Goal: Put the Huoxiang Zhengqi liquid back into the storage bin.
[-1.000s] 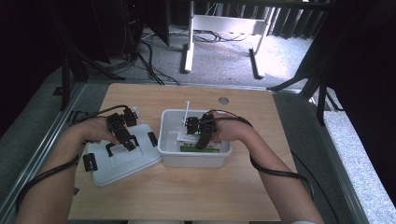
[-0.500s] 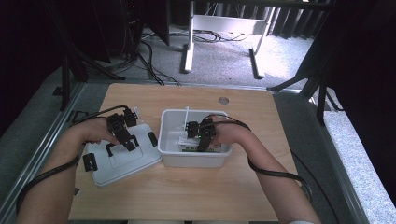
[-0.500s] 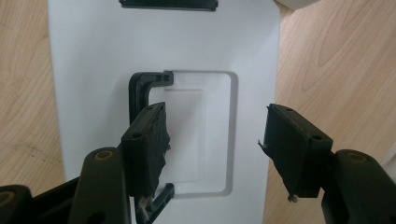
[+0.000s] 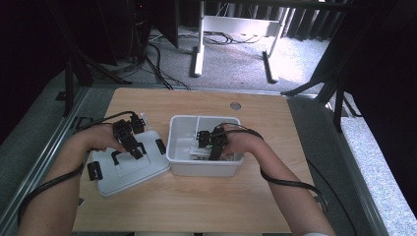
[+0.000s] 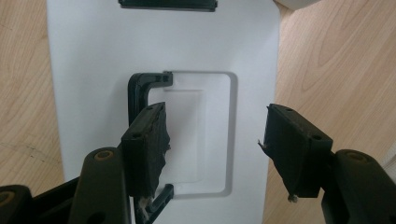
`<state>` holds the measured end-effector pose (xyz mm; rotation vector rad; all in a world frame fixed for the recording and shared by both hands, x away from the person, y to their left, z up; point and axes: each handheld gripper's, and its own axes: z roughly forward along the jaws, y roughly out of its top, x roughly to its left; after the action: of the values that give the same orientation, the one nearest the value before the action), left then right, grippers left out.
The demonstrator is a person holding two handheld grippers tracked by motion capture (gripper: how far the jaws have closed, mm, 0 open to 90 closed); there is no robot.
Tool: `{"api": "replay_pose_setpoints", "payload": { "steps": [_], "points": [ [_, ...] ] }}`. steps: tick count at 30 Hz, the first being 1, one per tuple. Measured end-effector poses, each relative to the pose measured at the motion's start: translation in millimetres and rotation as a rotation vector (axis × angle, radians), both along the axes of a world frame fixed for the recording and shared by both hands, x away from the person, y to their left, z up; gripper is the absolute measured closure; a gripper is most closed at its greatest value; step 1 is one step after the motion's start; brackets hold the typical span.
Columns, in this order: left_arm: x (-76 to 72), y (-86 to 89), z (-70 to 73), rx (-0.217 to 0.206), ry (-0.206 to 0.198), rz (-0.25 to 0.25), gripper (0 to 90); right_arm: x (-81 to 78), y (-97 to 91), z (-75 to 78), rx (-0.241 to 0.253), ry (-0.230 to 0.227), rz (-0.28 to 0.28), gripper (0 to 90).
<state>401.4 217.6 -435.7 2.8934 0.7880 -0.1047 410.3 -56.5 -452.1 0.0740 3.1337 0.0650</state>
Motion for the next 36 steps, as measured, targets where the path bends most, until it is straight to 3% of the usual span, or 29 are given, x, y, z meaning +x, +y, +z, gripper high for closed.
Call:
{"api": "replay_pose_setpoints", "payload": {
  "steps": [6,12,25,36],
  "points": [
    [0.0,0.0,-1.3,0.003,0.003,0.001,40.0,1.6,-2.8,-2.0,0.004,0.002,-0.01,59.2],
    [-0.6,-1.9,-0.7,0.001,0.004,0.002,40.0,2.5,-6.5,8.7,0.031,0.011,-0.022,52.5],
    [-2.0,-0.5,-1.0,0.003,0.006,0.005,40.0,4.1,-14.6,34.1,0.088,-0.007,-0.045,52.4],
    [-3.9,0.3,-1.3,0.009,0.006,0.001,40.0,3.3,-17.3,42.5,0.092,-0.018,-0.049,51.8]
  ]
}}
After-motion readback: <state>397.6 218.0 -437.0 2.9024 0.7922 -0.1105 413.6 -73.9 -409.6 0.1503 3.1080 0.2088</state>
